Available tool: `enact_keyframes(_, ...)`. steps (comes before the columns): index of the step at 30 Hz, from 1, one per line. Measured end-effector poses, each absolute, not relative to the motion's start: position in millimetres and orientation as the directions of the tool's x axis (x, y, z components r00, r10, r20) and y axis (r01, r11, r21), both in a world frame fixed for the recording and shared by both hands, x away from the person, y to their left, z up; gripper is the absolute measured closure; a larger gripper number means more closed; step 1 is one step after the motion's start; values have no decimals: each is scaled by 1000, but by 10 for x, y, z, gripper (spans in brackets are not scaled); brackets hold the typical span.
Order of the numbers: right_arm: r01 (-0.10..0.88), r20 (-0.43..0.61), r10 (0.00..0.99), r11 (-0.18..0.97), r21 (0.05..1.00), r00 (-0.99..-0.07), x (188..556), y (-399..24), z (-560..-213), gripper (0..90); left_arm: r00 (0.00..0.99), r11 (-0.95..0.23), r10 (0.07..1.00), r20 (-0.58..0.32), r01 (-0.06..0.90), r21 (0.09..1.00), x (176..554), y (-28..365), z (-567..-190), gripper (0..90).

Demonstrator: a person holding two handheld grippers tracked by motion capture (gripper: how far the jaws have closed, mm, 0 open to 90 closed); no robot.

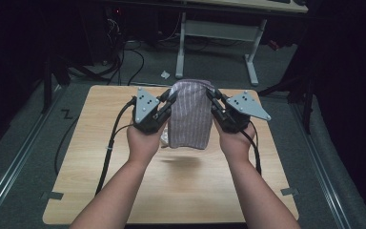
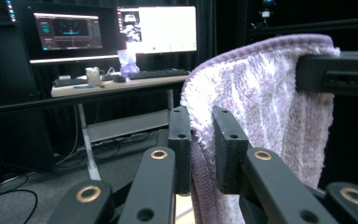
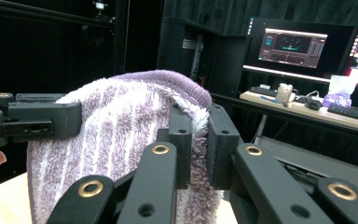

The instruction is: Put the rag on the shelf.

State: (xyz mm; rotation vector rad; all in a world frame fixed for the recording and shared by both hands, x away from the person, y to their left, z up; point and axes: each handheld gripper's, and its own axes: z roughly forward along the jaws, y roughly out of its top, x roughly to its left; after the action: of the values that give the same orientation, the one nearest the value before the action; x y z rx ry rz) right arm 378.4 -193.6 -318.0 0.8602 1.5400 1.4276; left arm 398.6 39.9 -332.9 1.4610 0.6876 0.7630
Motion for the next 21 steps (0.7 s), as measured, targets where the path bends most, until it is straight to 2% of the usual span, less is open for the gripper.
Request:
enact_keyframes(11,-52,-118,909,106,993,-399,4072,-1899,-3084,828,569,-58,819,77,-51,997,4244,402,-3178,793)
enact_keyframes(21,-19,-114,913,116,993,-393,4383,-1900,-3017,828,559,-56,827,60,-24,998,4558,386,-3135,793)
